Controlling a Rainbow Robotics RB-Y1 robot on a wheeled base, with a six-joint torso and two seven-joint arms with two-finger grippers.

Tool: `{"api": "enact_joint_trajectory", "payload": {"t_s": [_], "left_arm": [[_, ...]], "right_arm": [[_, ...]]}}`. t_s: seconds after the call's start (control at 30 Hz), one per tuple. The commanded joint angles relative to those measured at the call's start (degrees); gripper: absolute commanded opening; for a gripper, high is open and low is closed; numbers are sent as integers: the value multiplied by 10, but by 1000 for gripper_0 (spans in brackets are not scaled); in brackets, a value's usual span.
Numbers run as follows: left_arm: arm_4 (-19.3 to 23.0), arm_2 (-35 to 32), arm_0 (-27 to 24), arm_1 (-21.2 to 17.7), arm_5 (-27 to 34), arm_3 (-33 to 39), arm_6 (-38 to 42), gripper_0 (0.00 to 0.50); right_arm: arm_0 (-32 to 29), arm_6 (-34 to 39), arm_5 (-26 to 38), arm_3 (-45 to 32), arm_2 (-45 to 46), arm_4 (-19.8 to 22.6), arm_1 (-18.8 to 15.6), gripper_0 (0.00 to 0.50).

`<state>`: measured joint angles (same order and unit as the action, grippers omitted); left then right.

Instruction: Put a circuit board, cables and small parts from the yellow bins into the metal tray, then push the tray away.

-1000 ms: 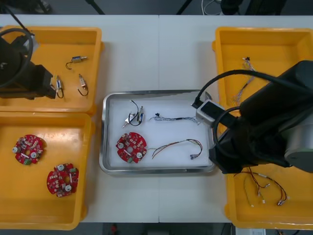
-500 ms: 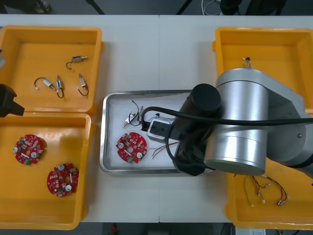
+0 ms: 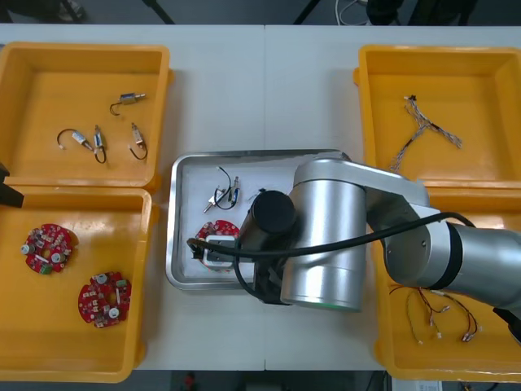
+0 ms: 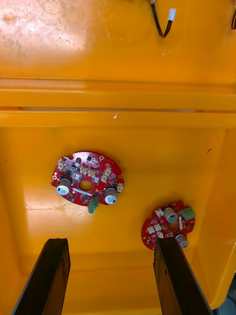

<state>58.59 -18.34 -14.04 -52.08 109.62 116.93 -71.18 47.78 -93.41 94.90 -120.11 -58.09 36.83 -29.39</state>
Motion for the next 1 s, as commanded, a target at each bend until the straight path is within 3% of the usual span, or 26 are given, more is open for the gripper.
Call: {"api": "enact_joint_trajectory", "payload": {"t_s": [0.03, 0.63, 0.87, 1.0], "left_arm": [[5, -21, 17, -25, 4, 20, -41, 500], [3, -21, 18, -26, 4, 20, -41, 500], [3, -21, 18, -26, 4, 20, -41, 500], [3, -21, 18, -26, 4, 20, -41, 500]], "right_arm": [[19, -22, -9, -3, -48, -24, 14, 500], [19, -23, -10, 76, -100, -75, 72, 500], [19, -25, -27, 93, -131, -116, 76, 500], [19, -26, -29, 98, -133, -116, 77, 500]]}}
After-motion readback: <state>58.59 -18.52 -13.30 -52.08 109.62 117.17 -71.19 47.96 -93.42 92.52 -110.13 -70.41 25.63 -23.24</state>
